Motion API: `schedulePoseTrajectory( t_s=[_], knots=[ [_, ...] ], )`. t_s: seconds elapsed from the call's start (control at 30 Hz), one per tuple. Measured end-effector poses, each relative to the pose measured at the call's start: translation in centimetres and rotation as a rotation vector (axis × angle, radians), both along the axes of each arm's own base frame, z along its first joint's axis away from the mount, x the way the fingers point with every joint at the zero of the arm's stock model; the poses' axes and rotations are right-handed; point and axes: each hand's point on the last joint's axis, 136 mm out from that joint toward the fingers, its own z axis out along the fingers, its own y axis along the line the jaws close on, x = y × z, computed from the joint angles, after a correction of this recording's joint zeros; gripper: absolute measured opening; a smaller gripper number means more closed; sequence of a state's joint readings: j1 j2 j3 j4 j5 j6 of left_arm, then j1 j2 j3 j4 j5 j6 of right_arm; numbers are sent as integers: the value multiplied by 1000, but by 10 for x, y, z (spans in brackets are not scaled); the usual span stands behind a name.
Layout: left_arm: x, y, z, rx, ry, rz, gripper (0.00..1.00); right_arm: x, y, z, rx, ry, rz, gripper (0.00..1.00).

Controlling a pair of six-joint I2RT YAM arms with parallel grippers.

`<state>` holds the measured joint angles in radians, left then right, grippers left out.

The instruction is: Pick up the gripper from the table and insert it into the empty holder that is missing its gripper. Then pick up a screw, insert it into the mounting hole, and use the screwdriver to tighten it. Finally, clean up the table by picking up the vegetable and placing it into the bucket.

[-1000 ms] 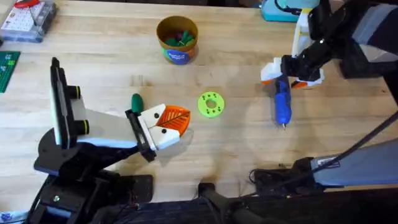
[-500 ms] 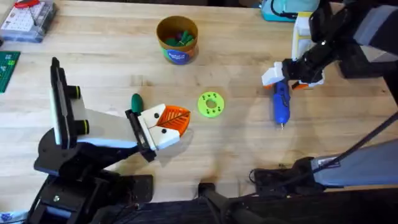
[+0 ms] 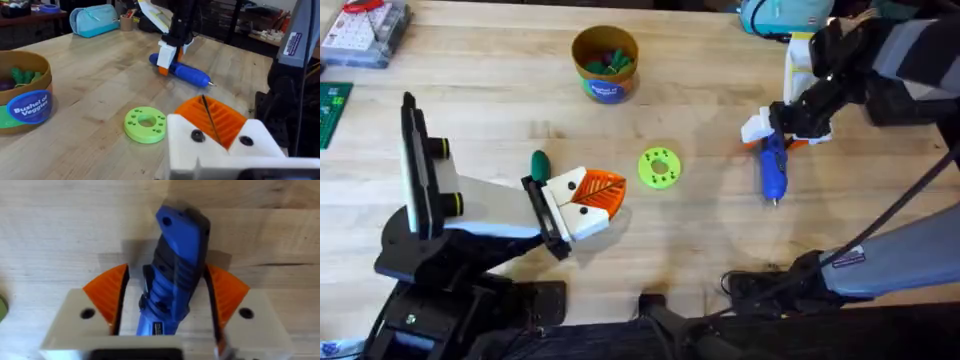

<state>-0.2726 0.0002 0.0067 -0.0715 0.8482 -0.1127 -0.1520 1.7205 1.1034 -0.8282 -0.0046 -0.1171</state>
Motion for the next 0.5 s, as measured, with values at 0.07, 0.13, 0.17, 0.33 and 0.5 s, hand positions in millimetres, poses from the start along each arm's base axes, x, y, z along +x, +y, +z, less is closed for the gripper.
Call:
schedulePoseTrajectory(
  t_s=[0.07,0.13,0.17,0.33,0.5],
  knots=[
    [0,0,0,0,0,0,12,2,-1,0,-2,-10,3,688],
    [0,0,0,0,0,0,12,5,-2,0,-5,-21,3,505],
    [0,0,0,0,0,0,12,7,-2,0,-2,-28,2,340],
    [0,0,0,0,0,0,12,9,0,0,10,-36,3,27],
    [0,0,0,0,0,0,12,0,2,2,19,1,3,26]
  ],
)
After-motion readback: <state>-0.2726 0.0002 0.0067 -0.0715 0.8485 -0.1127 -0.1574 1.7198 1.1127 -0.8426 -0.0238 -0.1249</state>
